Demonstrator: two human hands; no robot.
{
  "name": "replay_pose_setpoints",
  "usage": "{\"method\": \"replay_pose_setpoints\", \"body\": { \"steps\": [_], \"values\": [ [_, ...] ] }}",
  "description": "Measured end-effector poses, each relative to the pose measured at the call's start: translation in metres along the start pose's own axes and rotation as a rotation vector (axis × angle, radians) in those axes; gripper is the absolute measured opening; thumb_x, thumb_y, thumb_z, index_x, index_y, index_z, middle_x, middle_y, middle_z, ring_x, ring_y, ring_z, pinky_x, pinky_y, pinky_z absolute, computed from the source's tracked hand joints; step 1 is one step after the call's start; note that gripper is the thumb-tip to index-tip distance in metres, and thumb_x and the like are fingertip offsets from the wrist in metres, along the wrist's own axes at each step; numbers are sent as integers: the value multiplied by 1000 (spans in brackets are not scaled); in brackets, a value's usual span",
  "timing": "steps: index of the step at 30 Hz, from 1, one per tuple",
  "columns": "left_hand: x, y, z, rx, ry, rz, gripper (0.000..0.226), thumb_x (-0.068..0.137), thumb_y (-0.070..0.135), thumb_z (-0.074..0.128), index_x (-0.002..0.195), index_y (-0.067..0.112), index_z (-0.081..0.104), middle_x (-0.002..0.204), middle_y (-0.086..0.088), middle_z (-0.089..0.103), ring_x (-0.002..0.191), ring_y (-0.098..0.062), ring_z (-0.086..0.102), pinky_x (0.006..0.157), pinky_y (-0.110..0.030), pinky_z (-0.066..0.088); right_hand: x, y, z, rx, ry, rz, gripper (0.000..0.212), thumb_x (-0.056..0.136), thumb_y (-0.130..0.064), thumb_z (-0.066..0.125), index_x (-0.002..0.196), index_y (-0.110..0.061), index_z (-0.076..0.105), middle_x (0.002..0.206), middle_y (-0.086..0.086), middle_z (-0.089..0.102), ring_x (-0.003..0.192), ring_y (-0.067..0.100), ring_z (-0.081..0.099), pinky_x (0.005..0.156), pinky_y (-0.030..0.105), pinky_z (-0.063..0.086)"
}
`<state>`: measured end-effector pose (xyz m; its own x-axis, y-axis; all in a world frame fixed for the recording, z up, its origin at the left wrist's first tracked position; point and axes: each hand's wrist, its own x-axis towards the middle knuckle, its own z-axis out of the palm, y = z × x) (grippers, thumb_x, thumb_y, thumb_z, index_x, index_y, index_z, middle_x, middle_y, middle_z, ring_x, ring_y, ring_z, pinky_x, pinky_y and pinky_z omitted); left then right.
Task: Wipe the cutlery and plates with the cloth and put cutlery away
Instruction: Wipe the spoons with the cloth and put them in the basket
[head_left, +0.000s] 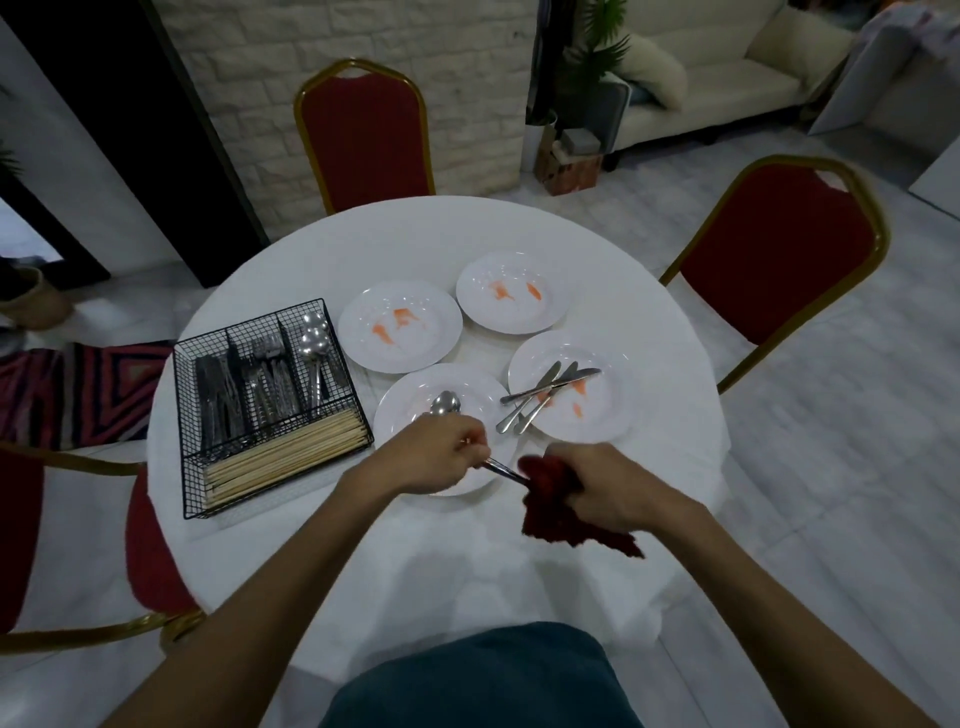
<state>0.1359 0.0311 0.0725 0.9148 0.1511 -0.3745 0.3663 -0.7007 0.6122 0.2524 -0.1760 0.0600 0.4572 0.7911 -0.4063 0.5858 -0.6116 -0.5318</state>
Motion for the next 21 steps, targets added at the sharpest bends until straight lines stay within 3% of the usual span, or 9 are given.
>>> {"method": "replay_pose_setpoints", "body": {
  "steps": [3,5,8,10,12,16,19,21],
  "values": [
    [6,10,-3,46,-30,85,15,98,26,58,88,23,69,60,17,58,64,0,55,63,-23,41,2,-22,11,-100,-134,-71,29,83,-9,63,97,-31,50,93,-3,65,84,21,63,66,31,51],
    [6,10,-9,12,17,91,16,97,27,59,84,25,69,59,13,62,57,-1,59,58,-22,46,3,-21,13,6,-85,-82,25,85,-7,64,100,-24,53,94,-1,68,83,21,66,67,35,55],
    [2,-2,-13,-185,138,66,21,98,29,59,77,29,65,62,3,69,56,-11,61,60,-27,51,-3,-11,3,503,105,-26,29,90,9,60,103,-16,60,84,9,76,69,25,74,55,31,55],
    [-4,-9,-9,-364,134,36,20,99,31,59,82,25,68,63,1,70,56,-13,61,62,-32,50,-5,-7,-8,739,317,16,32,93,13,58,101,-17,62,75,8,76,61,28,71,51,32,52],
    [-11,-10,5,-451,67,14,20,99,34,59,92,19,70,65,0,70,59,-14,62,65,-34,52,2,-5,-16,851,550,96,30,93,8,62,102,-21,65,76,4,75,63,26,70,56,36,52],
    [-18,9,39,-508,-24,-5,20,102,30,56,95,13,64,67,1,72,60,-14,64,68,-31,54,29,-6,-11,1226,902,316,24,95,-11,69,118,-10,63,112,9,73,102,25,71,93,42,58],
    [-16,25,61,-578,60,-37,17,103,28,53,89,18,58,67,0,72,57,-12,63,68,-32,56,38,-21,-3,1332,1016,430,27,98,-30,67,115,-10,63,108,6,72,96,21,70,85,39,58],
    [-16,32,70,-659,108,-68,18,103,26,52,90,16,57,67,-1,72,56,-13,63,67,-34,56,39,-30,3,1358,1008,427,23,99,-32,64,109,-11,65,97,4,72,87,19,70,78,36,58]
  ]
}}
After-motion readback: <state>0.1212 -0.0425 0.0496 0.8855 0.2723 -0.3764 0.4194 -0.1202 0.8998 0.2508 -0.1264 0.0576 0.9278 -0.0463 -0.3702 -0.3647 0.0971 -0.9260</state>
